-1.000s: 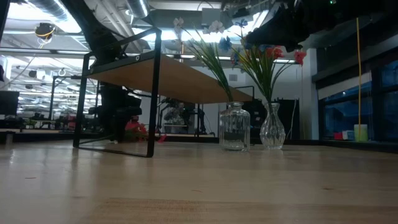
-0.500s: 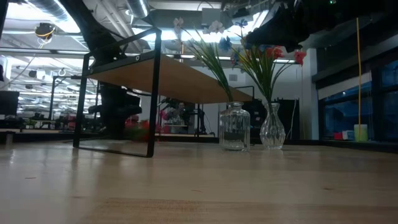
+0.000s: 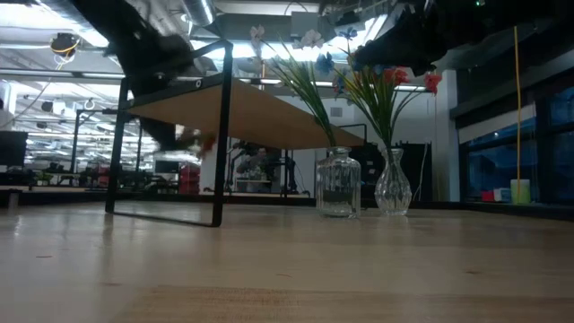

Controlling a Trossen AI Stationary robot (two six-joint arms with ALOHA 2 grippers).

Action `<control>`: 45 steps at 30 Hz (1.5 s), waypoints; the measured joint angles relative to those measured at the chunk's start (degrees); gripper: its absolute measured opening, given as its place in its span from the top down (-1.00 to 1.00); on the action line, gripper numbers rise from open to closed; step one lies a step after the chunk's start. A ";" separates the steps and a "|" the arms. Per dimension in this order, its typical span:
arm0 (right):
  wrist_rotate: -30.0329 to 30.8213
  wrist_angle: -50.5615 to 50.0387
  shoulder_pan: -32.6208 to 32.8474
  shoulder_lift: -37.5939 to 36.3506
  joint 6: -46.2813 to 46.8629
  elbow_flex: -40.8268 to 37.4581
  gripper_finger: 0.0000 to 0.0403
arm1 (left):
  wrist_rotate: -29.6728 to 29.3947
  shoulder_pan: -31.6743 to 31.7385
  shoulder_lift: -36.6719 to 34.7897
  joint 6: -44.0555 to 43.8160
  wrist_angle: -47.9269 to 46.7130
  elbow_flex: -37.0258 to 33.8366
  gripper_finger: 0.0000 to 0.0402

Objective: Pick and place flowers into a vace then onto a shelf
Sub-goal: Put the red flowers into the left transparent vase

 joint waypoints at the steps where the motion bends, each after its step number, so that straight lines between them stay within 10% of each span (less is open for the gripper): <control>1: 0.00 0.00 0.00 0.00 0.01 0.00 0.98 | 0.20 0.00 -2.31 0.00 0.02 0.00 0.92; 11: 0.00 0.08 -0.01 0.00 -0.11 0.00 0.98 | 4.72 -0.11 -23.38 0.00 0.44 0.00 0.91; 21: -0.01 6.96 -0.02 0.00 -3.65 0.00 0.98 | 21.99 -3.38 -33.65 2.41 10.87 0.04 0.91; 32: -12.61 18.84 -0.03 0.00 -12.96 0.02 0.93 | 23.10 -15.12 -31.54 2.54 33.72 -5.79 0.92; 45: -12.99 24.66 -0.07 0.00 -13.66 0.04 0.44 | 23.04 -30.98 -20.30 6.99 47.96 -5.57 0.92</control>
